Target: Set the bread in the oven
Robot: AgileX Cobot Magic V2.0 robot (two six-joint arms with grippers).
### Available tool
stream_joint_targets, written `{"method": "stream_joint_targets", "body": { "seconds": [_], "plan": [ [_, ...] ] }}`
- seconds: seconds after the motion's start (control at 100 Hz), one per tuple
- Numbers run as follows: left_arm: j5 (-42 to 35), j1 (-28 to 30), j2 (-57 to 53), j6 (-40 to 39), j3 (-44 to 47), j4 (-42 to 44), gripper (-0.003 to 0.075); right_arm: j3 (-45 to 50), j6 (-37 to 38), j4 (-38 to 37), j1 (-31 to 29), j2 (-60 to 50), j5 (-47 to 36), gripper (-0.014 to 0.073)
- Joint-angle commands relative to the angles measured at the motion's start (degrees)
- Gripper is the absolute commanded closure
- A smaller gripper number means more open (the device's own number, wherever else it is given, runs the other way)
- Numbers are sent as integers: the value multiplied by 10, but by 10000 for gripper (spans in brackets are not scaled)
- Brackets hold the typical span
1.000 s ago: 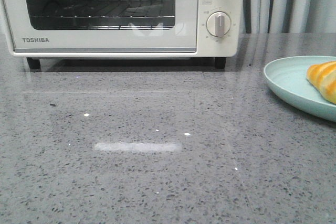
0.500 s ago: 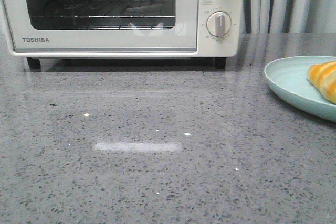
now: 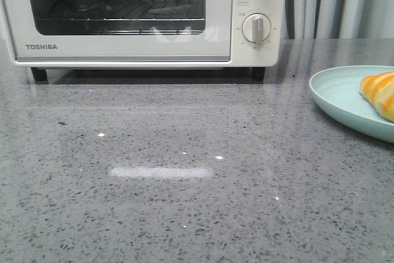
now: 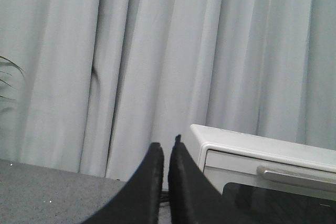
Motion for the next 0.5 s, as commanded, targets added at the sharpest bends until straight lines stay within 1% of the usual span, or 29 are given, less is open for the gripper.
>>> {"method": "stream_joint_targets", "body": {
  "seconds": [0.0,0.14,0.27,0.41,0.49],
  "plan": [
    [28,-1,34,-5,-53,0,740,-40,-1,-2,-1,38,5,662],
    [105,-1,84,-4,-104,-10,740,-82,-1,1,-1,103,64,662],
    [127,-1,135,-4,-127,-31,740,-113,-1,29,-1,173,100,662],
    [132,-1,165,0,-132,-38,740,-126,-1,72,-1,230,89,662],
    [127,-1,167,2,-132,-37,740,-127,-1,114,-1,249,50,662]
  ]
}}
